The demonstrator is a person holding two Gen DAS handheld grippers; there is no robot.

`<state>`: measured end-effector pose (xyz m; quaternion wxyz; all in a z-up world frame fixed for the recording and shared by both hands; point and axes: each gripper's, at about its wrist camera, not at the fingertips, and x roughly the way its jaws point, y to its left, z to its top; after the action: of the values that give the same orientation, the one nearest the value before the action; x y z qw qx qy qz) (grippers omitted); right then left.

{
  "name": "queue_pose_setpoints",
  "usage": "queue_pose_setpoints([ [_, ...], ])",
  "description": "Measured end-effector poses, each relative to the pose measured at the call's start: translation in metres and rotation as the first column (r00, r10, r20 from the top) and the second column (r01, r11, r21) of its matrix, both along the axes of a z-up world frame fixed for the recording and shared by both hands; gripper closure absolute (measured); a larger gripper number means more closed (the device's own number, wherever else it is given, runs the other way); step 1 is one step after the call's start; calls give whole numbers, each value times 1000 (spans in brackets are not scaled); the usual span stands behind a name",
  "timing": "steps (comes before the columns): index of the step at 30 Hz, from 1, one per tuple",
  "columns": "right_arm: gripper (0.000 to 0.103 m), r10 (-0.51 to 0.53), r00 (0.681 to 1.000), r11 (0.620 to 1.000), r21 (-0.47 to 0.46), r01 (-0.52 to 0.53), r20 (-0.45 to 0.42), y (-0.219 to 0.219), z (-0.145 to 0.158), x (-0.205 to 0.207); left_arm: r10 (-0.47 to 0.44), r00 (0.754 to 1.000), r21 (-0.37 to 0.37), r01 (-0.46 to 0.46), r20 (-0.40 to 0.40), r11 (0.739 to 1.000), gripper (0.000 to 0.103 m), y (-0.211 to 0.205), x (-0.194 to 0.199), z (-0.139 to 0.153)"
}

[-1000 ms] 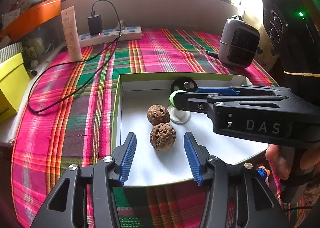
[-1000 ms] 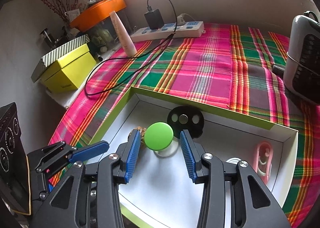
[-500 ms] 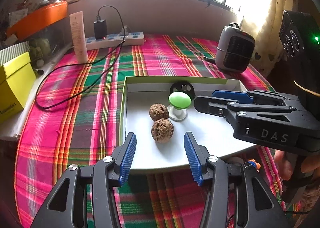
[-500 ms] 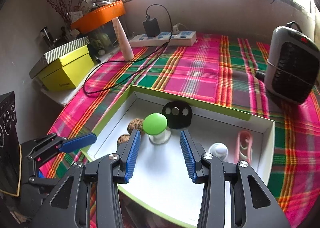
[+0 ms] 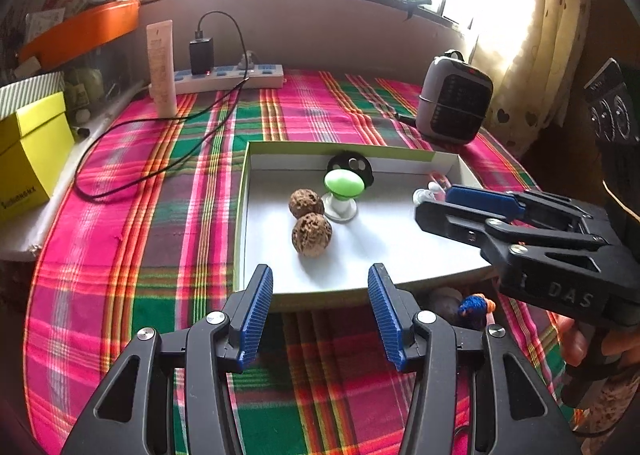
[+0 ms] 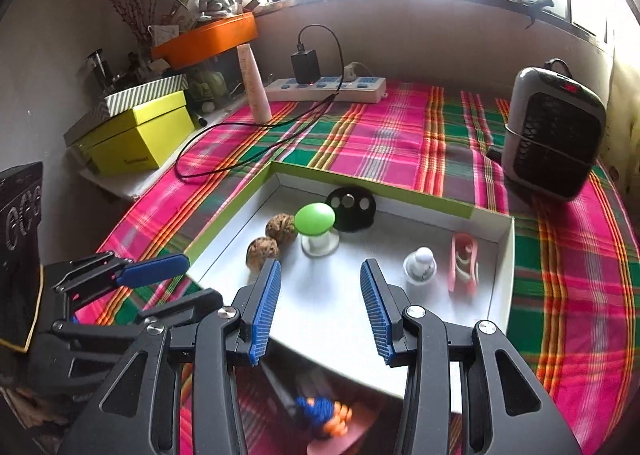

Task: Organize objects
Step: 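Withdraw both grippers from the tray toward the objects beside it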

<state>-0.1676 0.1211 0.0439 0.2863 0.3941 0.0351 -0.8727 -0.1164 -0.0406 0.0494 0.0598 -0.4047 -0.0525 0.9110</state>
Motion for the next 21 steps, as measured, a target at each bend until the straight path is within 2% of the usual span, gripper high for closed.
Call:
queue_pose_setpoints([
  [13,60,-42,996,998,37,45,-78,15,1,38,-12,1000,45,11,23,999,54,3,16,-7],
  [21,60,-65,992,996,60,72,-107,28,-3,62,-31,998,116,24,62,993,53,9,17,-12],
])
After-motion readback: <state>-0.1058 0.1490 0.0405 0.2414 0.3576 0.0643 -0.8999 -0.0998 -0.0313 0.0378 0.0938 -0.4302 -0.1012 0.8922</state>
